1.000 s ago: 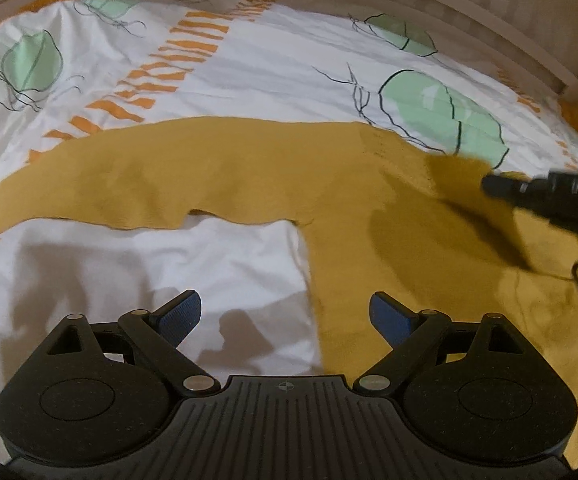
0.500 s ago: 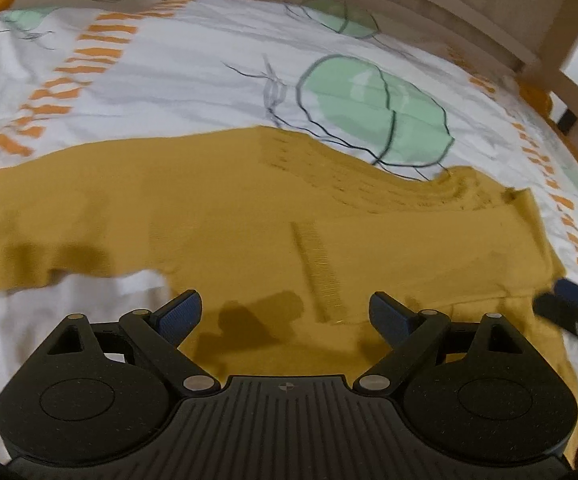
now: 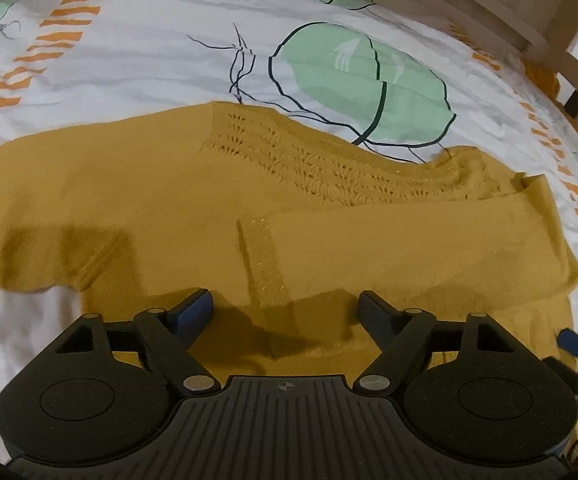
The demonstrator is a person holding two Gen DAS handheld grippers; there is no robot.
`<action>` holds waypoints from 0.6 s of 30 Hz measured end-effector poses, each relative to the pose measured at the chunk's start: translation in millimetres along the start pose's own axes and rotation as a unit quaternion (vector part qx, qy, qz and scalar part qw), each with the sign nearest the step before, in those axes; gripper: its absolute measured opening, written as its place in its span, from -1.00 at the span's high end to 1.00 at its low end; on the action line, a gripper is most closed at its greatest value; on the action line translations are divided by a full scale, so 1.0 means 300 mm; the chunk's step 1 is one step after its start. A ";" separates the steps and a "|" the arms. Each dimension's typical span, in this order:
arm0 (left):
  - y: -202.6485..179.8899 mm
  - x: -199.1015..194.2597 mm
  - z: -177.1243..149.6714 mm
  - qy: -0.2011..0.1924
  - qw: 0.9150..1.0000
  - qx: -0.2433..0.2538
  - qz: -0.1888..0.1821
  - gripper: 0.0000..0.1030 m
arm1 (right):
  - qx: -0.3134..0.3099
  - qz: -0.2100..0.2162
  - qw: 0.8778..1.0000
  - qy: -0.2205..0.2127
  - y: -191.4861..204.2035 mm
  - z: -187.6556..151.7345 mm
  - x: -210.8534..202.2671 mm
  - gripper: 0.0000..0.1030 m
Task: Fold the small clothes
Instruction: 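Move the left gripper to the folded sleeve cuff and grasp it, then pull the sleeve cuff straight with the left gripper and release it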
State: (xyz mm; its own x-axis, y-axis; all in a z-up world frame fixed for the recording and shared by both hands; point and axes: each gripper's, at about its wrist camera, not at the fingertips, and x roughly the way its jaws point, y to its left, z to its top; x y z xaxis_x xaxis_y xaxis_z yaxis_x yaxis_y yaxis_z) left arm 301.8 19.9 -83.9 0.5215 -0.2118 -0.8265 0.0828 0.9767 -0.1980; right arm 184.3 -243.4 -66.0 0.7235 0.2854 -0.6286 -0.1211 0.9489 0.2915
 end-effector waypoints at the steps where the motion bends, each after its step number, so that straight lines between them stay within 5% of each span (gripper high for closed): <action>1: -0.004 0.004 0.002 -0.003 1.000 -0.002 0.001 -0.34 | 0.005 -0.002 1.000 0.004 -0.005 -0.005 0.006 -0.93; 2: -0.008 0.008 0.005 -0.005 1.000 -0.004 0.002 -0.26 | 0.011 -0.001 1.000 0.006 -0.007 -0.006 0.010 -0.94; 4: -0.013 0.010 0.009 -0.008 1.000 -0.006 0.001 0.32 | 0.016 0.001 1.000 0.006 -0.007 -0.004 0.011 -0.94; 7: -0.025 0.002 0.014 -0.020 1.000 0.002 0.012 0.94 | 0.013 0.003 1.000 0.005 0.001 -0.001 0.009 -0.94; 18: 0.005 -0.158 0.089 -0.111 0.991 0.035 0.063 0.93 | 0.003 -0.006 1.000 0.018 0.020 -0.011 0.018 -0.94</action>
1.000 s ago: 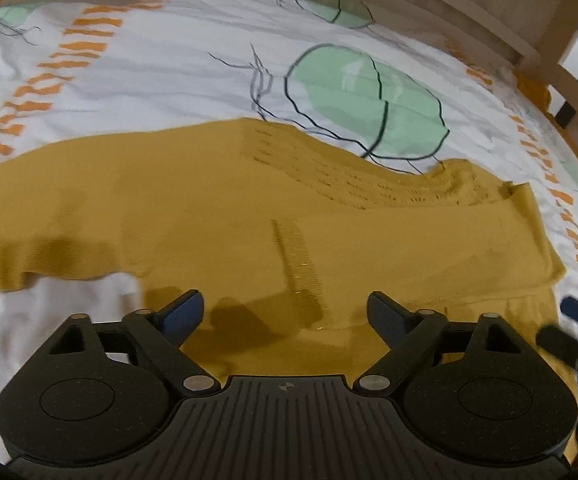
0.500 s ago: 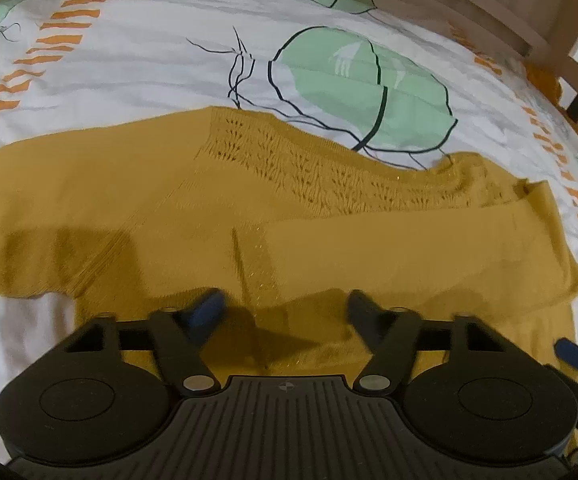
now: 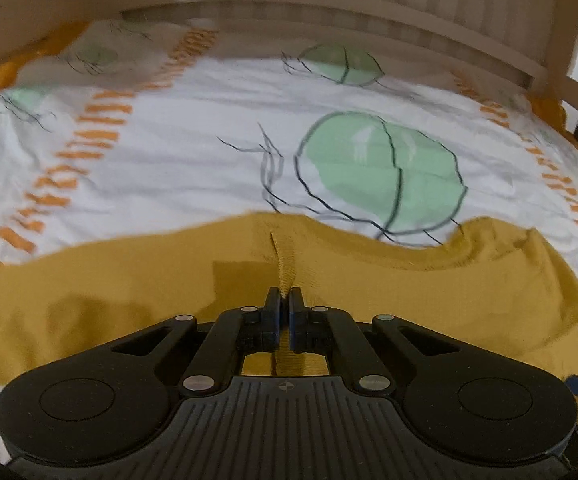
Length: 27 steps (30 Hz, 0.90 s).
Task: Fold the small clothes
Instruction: 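Pull the sleeve cuff straight with the left gripper and release it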
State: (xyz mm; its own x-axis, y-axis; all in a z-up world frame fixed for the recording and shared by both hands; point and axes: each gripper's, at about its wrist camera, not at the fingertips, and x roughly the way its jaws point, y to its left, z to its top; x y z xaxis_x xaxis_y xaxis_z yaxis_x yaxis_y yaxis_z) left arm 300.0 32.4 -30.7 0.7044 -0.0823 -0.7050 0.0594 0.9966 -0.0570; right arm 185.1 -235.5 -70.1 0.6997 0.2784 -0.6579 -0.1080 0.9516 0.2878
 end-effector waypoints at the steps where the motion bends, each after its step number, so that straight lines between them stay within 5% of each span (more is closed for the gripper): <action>1: 0.010 0.002 0.005 -0.001 1.000 -0.001 0.005 0.93 | -0.002 -0.001 1.000 0.001 0.001 0.000 0.001 -0.94; 13: 0.130 0.076 -0.028 0.027 0.998 -0.036 0.041 0.93 | 0.001 -0.005 1.000 0.008 0.003 -0.001 0.011 -0.94; 27: 0.182 0.152 -0.094 0.063 0.996 -0.062 0.027 0.76 | -0.036 -0.027 0.999 0.018 0.036 -0.022 0.033 -0.99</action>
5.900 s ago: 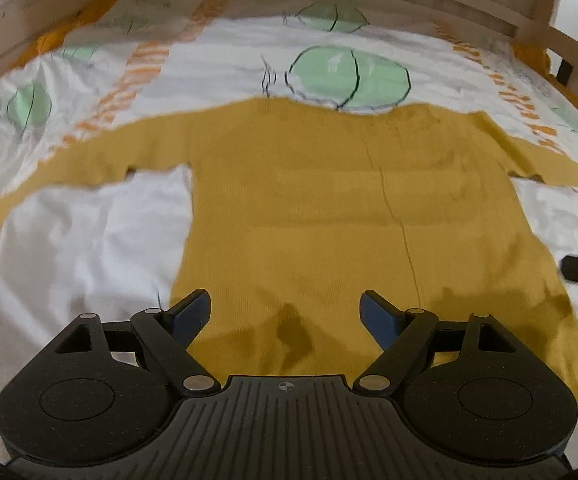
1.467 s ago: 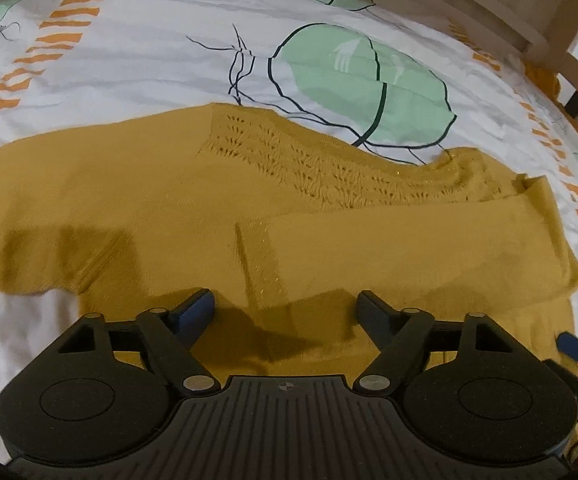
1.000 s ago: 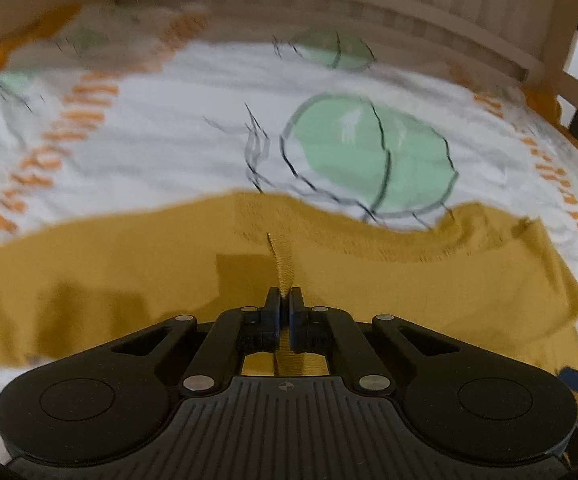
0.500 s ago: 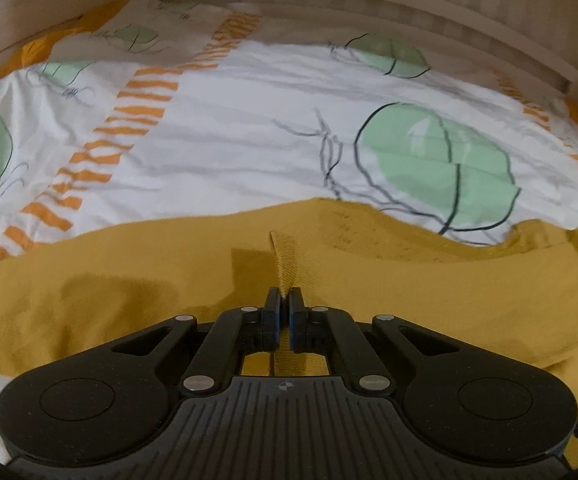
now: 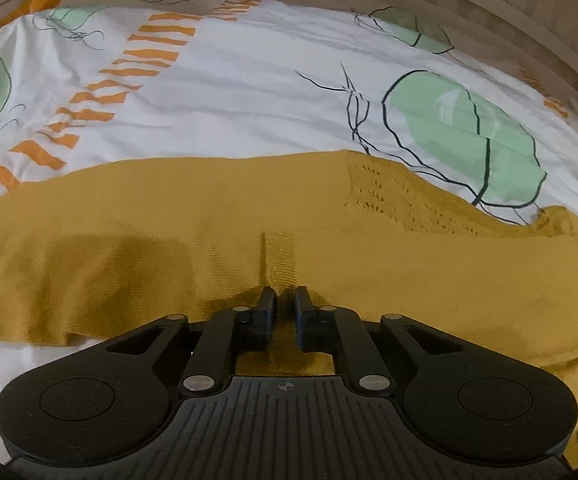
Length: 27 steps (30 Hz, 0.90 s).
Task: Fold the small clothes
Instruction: 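Pull the sleeve cuff straight with the left gripper and release it, then move the left gripper to the other sleeve cuff and grasp it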
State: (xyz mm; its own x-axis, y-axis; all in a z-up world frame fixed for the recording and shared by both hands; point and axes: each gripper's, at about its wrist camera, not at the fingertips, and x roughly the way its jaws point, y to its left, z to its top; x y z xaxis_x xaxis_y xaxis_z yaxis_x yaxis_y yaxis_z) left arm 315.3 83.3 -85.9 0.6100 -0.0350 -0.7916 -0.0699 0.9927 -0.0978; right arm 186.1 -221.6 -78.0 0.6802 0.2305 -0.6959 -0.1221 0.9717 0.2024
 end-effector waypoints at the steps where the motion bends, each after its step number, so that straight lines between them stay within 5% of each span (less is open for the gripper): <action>1: -0.002 0.002 -0.001 -0.001 1.000 0.004 -0.003 0.66 | -0.003 -0.002 1.000 0.000 0.002 -0.002 0.002 -0.99; 10: -0.037 0.009 -0.031 -0.017 0.998 0.026 -0.059 -0.39 | -0.035 -0.023 0.999 -0.001 0.035 -0.018 0.016 -1.00; 21: -0.139 0.037 -0.084 -0.045 0.995 0.092 -0.016 -0.90 | -0.076 -0.052 0.996 0.001 0.074 -0.032 0.030 -1.00; 27: -0.127 0.028 -0.059 -0.021 0.995 0.094 -0.026 -0.85 | -0.074 -0.049 0.996 -0.005 0.071 -0.038 0.031 -1.00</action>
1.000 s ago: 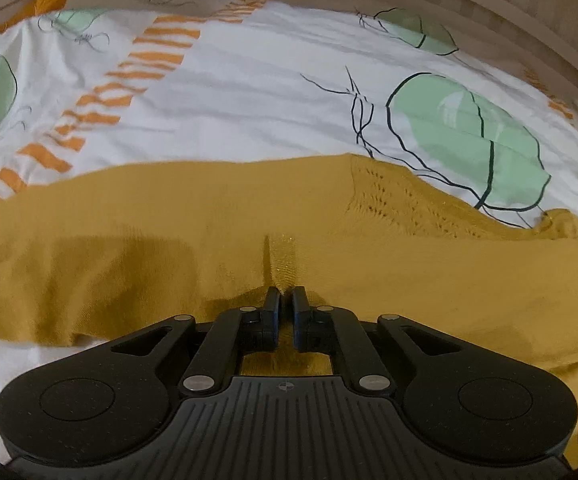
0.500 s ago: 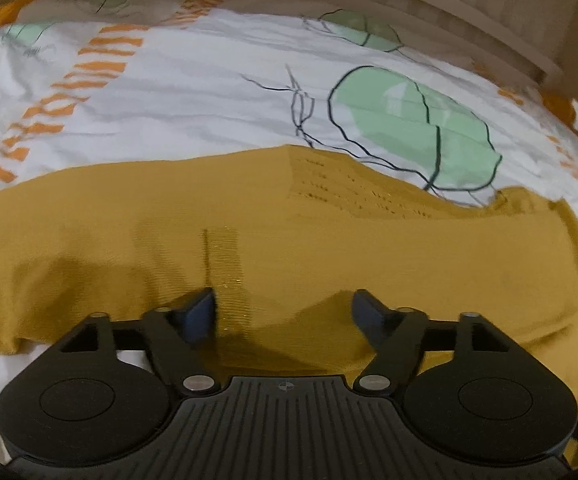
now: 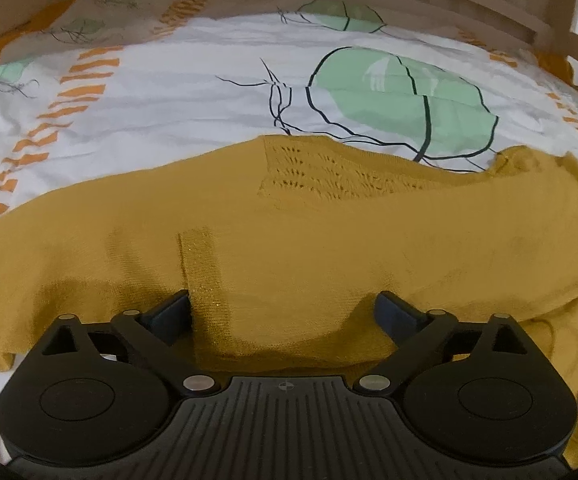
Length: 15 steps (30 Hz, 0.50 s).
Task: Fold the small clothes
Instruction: 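Move the left gripper to the other sleeve cuff and grasp it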
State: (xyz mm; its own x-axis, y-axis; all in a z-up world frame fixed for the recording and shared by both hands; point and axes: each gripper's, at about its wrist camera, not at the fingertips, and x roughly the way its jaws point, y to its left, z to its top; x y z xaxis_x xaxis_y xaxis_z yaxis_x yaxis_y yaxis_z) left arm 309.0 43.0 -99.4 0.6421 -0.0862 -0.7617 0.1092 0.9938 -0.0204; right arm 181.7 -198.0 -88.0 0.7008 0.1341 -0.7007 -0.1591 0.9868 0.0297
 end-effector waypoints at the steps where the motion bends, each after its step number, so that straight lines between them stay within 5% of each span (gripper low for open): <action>1: 0.010 -0.015 0.000 -0.002 1.000 -0.006 -0.001 -0.76 | -0.001 -0.001 1.000 -0.001 0.001 -0.001 0.001 -1.00; 8: 0.149 -0.202 -0.041 -0.035 0.998 -0.046 0.011 -0.75 | 0.004 0.007 1.000 -0.012 -0.010 -0.011 0.000 -1.00; 15: 0.468 -0.434 -0.080 -0.052 0.991 -0.108 0.061 -0.75 | 0.008 0.010 1.000 -0.020 -0.011 -0.019 0.000 -1.00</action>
State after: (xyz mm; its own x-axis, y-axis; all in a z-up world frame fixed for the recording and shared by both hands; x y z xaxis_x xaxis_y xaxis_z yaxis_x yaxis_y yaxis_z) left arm 222.6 195.6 -18.6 0.7160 0.0395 -0.6970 -0.1309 0.9883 -0.0785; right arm 178.2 -201.8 -92.0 0.7249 0.1571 -0.6707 -0.1626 0.9852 0.0551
